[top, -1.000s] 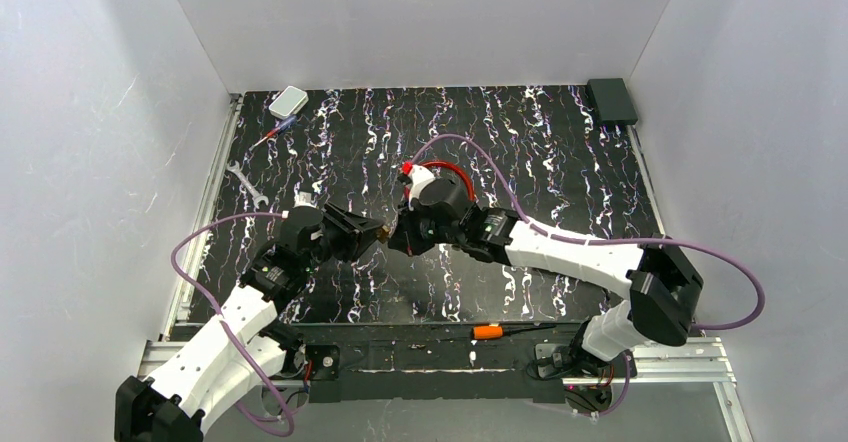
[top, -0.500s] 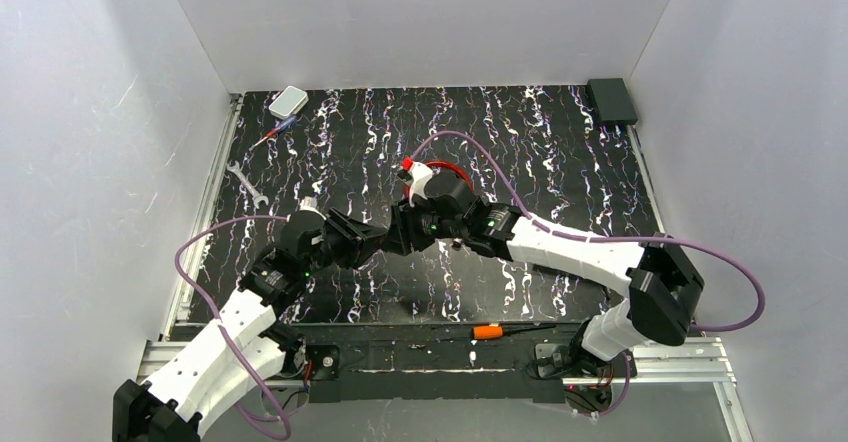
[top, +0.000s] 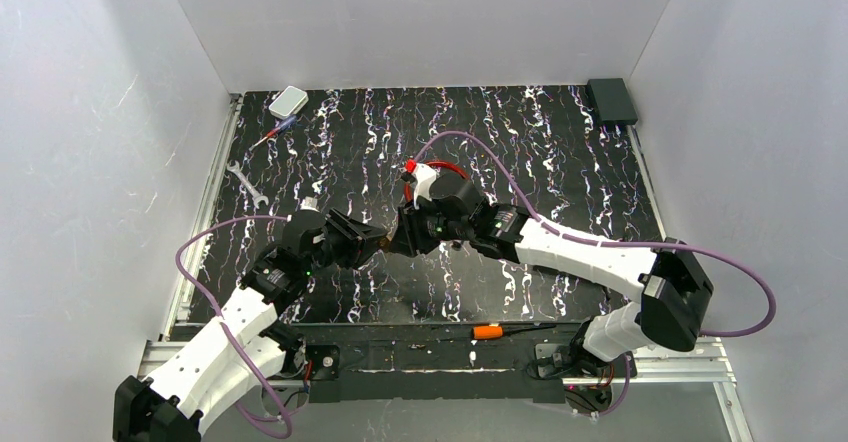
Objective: Unlock with the key
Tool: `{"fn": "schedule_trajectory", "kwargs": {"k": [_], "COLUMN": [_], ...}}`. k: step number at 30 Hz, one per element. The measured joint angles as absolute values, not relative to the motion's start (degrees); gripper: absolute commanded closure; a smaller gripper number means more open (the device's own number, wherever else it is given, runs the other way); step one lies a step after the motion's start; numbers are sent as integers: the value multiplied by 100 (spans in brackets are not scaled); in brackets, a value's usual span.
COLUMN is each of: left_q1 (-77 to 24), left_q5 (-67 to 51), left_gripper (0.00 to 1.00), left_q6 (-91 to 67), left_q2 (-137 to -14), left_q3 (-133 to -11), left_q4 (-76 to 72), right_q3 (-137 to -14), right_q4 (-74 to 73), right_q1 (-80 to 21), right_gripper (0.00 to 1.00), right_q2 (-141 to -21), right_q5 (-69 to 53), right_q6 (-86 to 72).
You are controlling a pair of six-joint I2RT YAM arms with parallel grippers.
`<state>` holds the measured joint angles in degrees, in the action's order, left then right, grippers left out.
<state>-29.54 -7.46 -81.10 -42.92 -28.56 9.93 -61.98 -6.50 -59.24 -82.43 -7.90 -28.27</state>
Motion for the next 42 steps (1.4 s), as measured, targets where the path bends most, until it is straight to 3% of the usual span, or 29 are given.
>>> {"fn": "schedule_trajectory", "kwargs": {"k": [4,13,20,24,42], "left_q1": [-2954,-2954,-2956,-2956,-2934], "left_q5": [-746,-749,-749,-749,-532], "left_gripper": [100,100,100,100,100], "left_q6": [-8103,-8101,-8099,-8099,-8049], "left_q2": [-4292,-4286,-4263,-4253,-3944], "left_q3": [-2856,-2856,-2856,-2856,-2571], "left_q4": [991,991,993,992,916], "right_q3": [-6198,-6198,-6198,-6198,-5489], "right_q4": [-648,-624,-568,-519,767], "right_q1": [-5924,-5924,-5924,-5924,-5712], "right_gripper": [72,74,86,99,99], "right_q2": [-8255,-8458,-8518,-8525,-8648], "right_q5": [-790,-799,-814,-810,-1090], "right_q6": [-2827,-2836,-2862,-2893,-3947]}}
